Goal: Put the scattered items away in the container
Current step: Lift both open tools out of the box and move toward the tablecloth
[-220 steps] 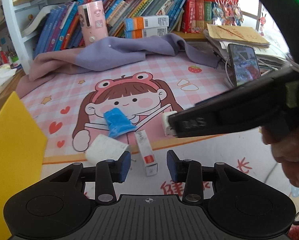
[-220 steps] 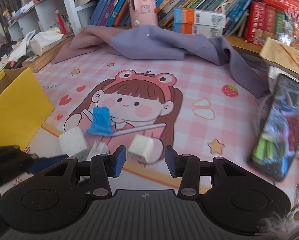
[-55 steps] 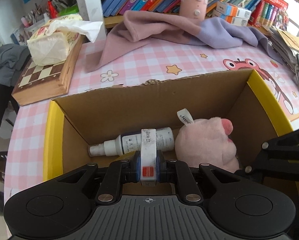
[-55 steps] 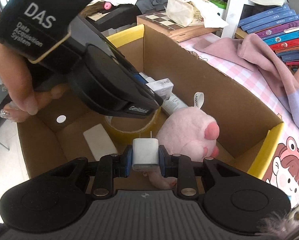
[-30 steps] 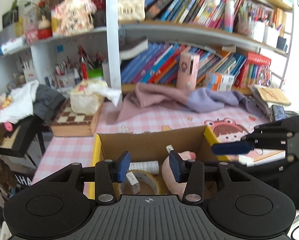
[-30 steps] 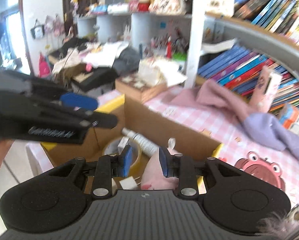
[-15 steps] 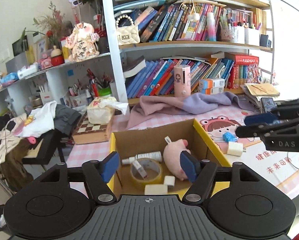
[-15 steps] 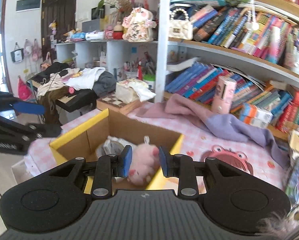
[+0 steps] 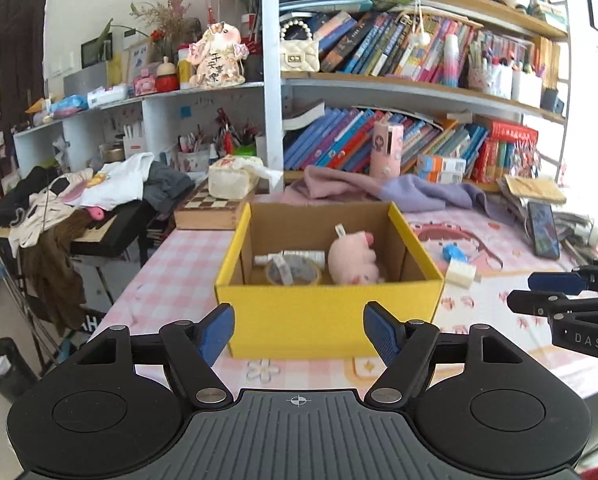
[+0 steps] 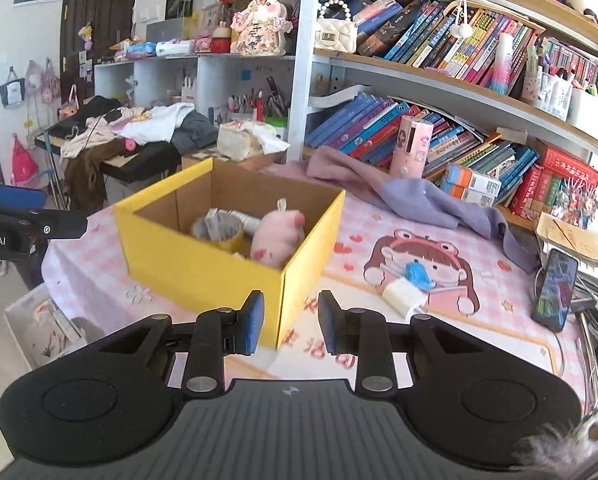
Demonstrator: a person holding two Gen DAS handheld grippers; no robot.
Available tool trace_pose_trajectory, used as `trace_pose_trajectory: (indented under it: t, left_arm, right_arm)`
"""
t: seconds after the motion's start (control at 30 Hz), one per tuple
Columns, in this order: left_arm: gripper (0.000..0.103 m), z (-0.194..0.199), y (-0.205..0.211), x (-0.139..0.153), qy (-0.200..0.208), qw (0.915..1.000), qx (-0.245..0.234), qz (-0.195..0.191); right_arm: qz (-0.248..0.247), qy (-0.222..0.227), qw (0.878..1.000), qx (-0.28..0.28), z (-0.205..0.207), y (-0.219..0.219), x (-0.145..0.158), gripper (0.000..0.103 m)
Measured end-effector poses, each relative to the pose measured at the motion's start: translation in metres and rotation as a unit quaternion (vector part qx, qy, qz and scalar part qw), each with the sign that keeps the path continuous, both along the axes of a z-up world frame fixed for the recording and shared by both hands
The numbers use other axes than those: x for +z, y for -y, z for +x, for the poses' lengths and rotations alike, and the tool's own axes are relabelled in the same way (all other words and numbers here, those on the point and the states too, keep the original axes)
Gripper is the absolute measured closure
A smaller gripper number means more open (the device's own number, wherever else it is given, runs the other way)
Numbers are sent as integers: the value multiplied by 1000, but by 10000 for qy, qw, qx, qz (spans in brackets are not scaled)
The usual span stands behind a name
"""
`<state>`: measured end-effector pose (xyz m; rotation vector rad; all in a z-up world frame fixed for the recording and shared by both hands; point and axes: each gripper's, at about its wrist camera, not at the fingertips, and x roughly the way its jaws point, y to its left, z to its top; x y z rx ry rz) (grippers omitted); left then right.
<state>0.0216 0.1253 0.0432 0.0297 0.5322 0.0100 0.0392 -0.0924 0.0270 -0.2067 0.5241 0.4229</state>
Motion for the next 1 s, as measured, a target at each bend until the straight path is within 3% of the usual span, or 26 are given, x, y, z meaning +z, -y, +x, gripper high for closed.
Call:
trace_pose_trajectory:
  t: [0.5,1.0]
  left_arm:
    - [27,-31,21,-26,-330,9992,-240,-12]
    - [26,-29,53,-42,-629,9965,-548,-27]
  right_arm:
    - [-227,-135,9996,55,-41,-4,-17,75]
    - [-401,-255,9981,-382,-51,25,-31,71]
